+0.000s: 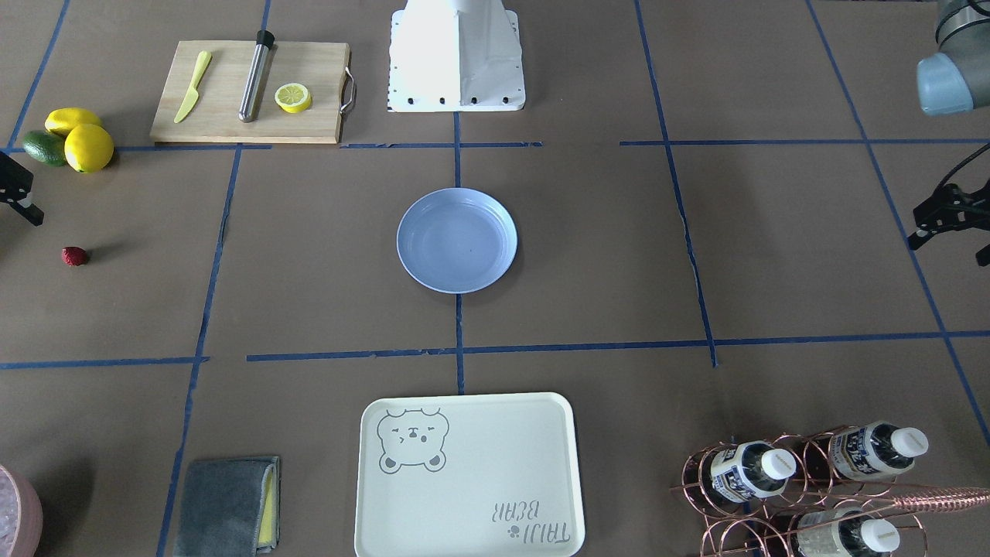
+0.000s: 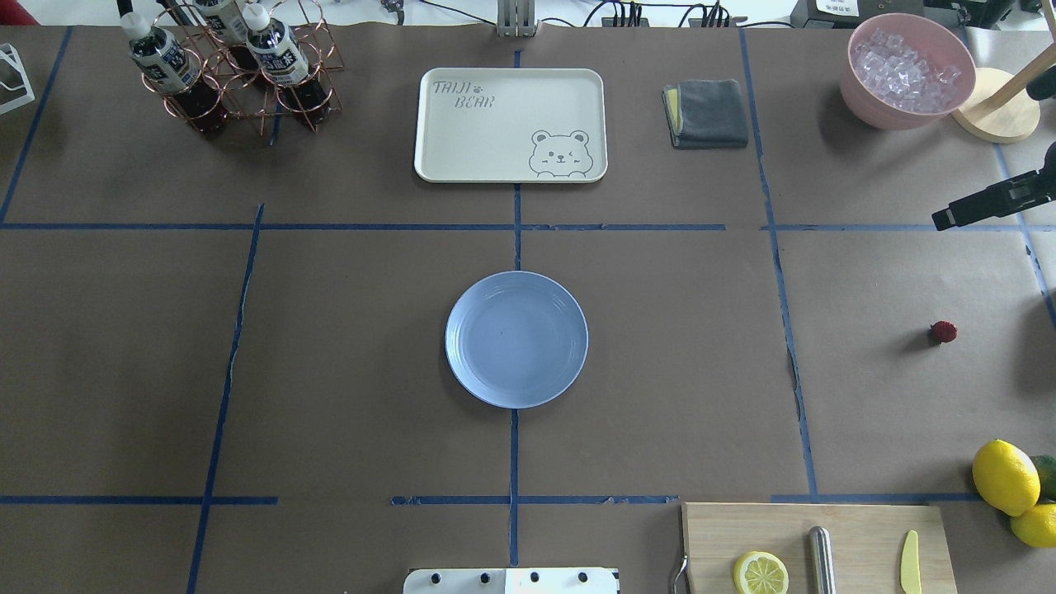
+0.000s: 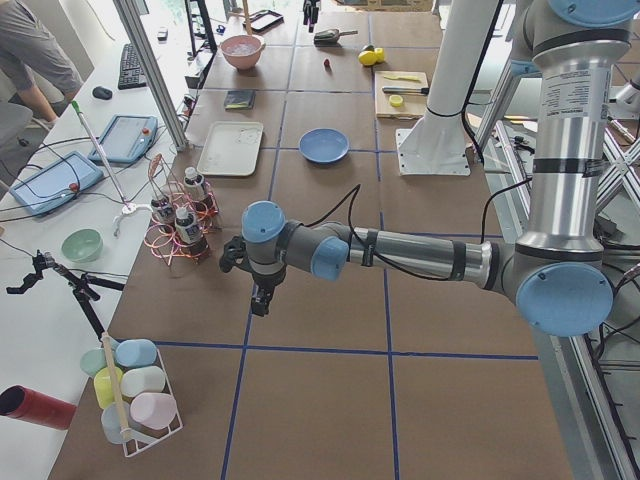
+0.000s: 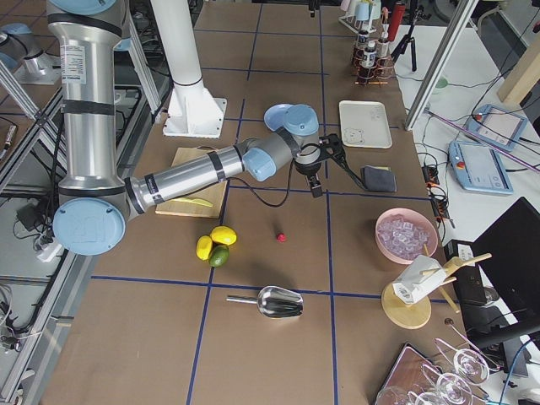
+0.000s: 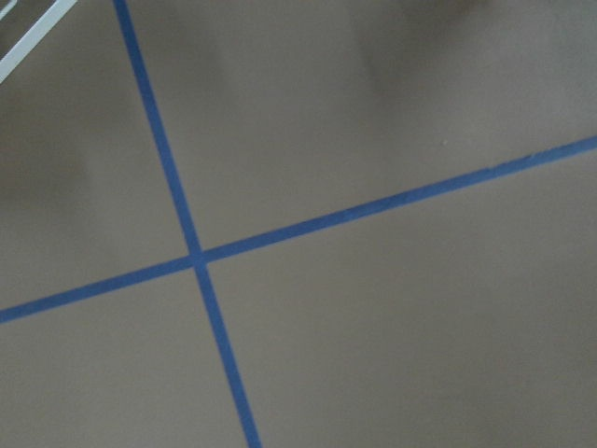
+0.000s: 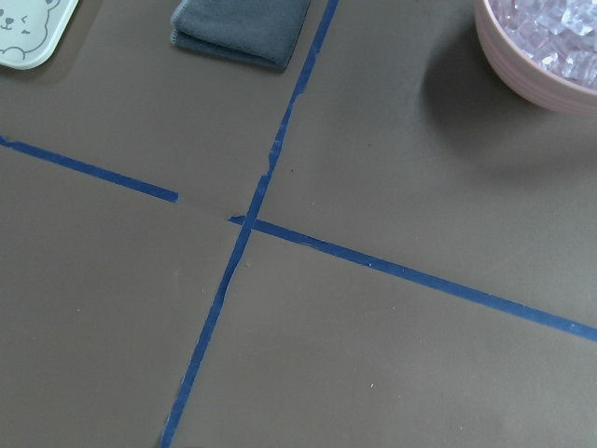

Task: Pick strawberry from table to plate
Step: 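Lower the right gripper over the red strawberry and grasp it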

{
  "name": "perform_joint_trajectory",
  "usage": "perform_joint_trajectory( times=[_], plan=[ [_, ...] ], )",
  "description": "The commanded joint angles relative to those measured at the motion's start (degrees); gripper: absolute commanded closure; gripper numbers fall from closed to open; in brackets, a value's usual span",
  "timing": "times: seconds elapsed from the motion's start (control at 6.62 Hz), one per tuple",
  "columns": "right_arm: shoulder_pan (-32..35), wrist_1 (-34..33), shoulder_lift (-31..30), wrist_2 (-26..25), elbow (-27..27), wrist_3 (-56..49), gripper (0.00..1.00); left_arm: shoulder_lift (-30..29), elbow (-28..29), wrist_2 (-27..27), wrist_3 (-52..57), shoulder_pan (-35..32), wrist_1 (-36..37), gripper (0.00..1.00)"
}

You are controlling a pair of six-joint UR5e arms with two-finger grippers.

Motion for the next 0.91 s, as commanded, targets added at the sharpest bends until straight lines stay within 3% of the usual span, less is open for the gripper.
perform_joint_trajectory(
  times=[0.0,0.3,0.45,0.6,0.75],
  plan=[
    [-1.3,0.0,-0.1,-0.4,0.0,0.3,0.00,1.4,-0.3,-0.3,16.0,-8.3,10.6,0.00],
    [-4.0,0.3,-1.8,-4.5,-1.3,3.5,0.00,1.4,0.4,-0.5,16.7,-10.6,10.6,0.00],
    [-6.0,4.3,-4.5,-7.0,-2.6,3.7,0.00,1.3,0.2,-0.5,16.6,-10.6,10.4,0.00],
    [-7.0,10.7,-7.1,-7.4,-5.7,4.3,0.00,1.2,0.1,-0.5,16.6,-10.6,10.4,0.00],
    [-9.0,20.6,-7.9,-9.7,-12.5,6.7,0.01,1.2,0.0,-0.6,16.6,-10.6,10.4,0.00]
  ],
)
